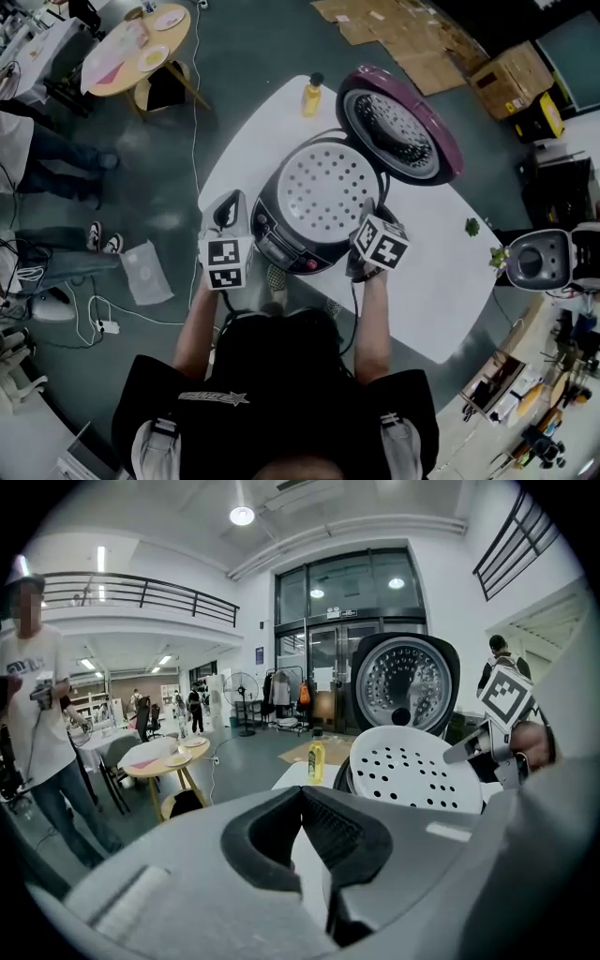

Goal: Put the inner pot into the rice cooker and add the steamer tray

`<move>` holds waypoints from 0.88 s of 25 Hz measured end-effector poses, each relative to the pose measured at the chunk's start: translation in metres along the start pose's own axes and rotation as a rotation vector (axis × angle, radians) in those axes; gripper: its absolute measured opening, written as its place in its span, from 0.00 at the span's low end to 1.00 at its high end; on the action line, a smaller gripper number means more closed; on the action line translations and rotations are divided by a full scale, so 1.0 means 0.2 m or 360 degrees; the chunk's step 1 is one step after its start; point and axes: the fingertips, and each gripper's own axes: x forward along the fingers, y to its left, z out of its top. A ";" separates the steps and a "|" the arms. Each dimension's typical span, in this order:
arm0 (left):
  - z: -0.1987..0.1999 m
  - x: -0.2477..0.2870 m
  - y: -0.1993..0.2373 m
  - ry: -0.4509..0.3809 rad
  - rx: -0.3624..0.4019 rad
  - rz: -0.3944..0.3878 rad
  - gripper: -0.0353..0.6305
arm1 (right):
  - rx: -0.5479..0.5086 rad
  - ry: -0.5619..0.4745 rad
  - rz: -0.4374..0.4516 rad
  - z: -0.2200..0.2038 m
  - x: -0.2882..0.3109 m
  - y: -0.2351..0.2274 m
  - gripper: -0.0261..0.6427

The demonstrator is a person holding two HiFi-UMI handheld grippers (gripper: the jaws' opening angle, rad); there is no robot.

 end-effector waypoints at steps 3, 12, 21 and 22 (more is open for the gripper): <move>-0.02 0.02 0.02 0.0016 -0.0007 0.0000 0.07 | 0.0021 0.0071 -0.0026 -0.03 0.02 -0.01 0.07; -0.06 0.07 0.02 0.0058 -0.0050 -0.0021 0.07 | 0.0031 0.0186 -0.0102 -0.04 0.07 -0.06 0.07; -0.07 0.09 0.00 0.0072 -0.0031 -0.0035 0.07 | 0.0008 0.0138 -0.0093 -0.04 0.07 -0.03 0.12; -0.07 0.09 0.01 0.0075 -0.0033 -0.0035 0.07 | 0.0005 0.0131 -0.0079 -0.03 0.07 -0.02 0.15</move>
